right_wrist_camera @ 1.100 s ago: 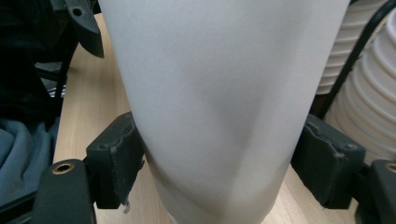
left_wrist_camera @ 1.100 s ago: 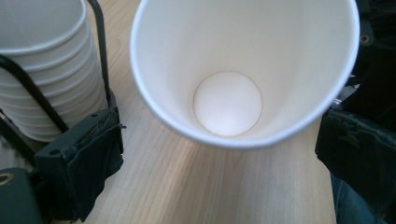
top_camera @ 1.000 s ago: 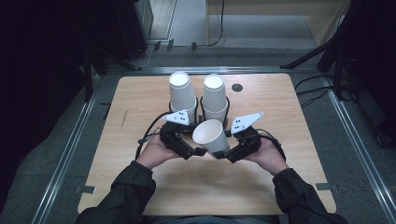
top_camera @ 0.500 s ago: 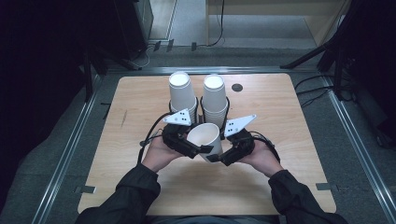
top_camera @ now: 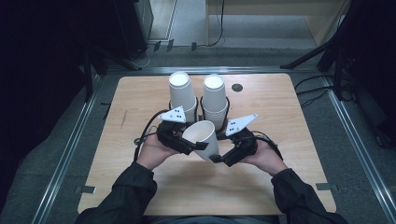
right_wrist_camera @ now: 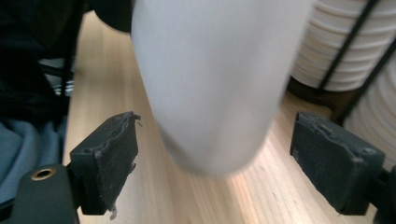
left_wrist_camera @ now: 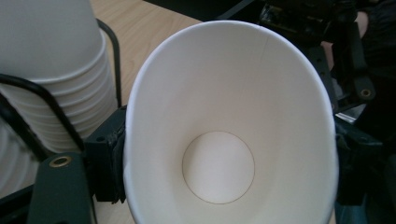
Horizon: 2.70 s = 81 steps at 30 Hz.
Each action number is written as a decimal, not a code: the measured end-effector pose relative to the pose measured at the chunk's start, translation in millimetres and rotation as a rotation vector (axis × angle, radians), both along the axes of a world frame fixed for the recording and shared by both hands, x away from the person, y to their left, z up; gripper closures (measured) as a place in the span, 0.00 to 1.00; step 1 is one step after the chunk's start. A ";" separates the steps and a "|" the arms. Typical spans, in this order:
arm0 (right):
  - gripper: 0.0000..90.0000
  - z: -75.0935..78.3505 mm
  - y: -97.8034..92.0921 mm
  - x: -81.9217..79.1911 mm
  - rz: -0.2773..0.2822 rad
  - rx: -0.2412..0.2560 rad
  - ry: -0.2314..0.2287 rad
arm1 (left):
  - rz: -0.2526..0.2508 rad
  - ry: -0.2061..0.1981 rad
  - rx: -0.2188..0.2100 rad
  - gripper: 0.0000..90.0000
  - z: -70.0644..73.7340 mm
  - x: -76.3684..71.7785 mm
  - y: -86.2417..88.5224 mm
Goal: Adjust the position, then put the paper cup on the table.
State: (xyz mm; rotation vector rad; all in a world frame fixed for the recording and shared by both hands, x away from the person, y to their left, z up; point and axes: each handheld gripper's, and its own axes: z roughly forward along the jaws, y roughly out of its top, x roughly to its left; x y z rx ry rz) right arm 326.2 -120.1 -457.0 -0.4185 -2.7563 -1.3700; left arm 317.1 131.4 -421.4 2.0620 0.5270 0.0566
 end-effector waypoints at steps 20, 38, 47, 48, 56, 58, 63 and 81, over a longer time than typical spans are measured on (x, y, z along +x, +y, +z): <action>0.22 -6.4 -30.9 5.9 -0.240 -0.115 -0.075 | 0.042 -0.012 0.136 0.21 -9.7 2.5 11.7; 0.22 -3.3 -52.2 9.4 -0.294 -0.114 -0.084 | 0.049 0.045 0.175 0.20 -19.3 4.3 34.3; 0.23 -3.7 -52.1 20.7 -0.318 -0.116 -0.075 | 0.115 0.047 0.165 0.20 -18.5 -1.4 56.7; 0.23 -3.7 -52.1 20.7 -0.318 -0.116 -0.075 | 0.115 0.047 0.165 0.20 -18.5 -1.4 56.7; 0.23 -2.3 -50.8 29.3 -0.329 -0.106 -0.079 | 0.164 0.056 0.153 0.20 -17.6 -3.4 75.7; 0.23 -2.6 -50.4 31.2 -0.330 -0.103 -0.076 | 0.176 0.057 0.152 0.20 -17.4 -3.6 80.6; 0.23 -4.7 -48.3 34.3 -0.322 -0.113 -0.073 | 0.202 0.059 0.152 0.20 -16.9 -2.6 91.9; 0.23 -9.6 -52.0 34.2 -0.331 -0.138 -0.067 | 0.329 0.061 0.144 0.20 -22.7 10.7 135.9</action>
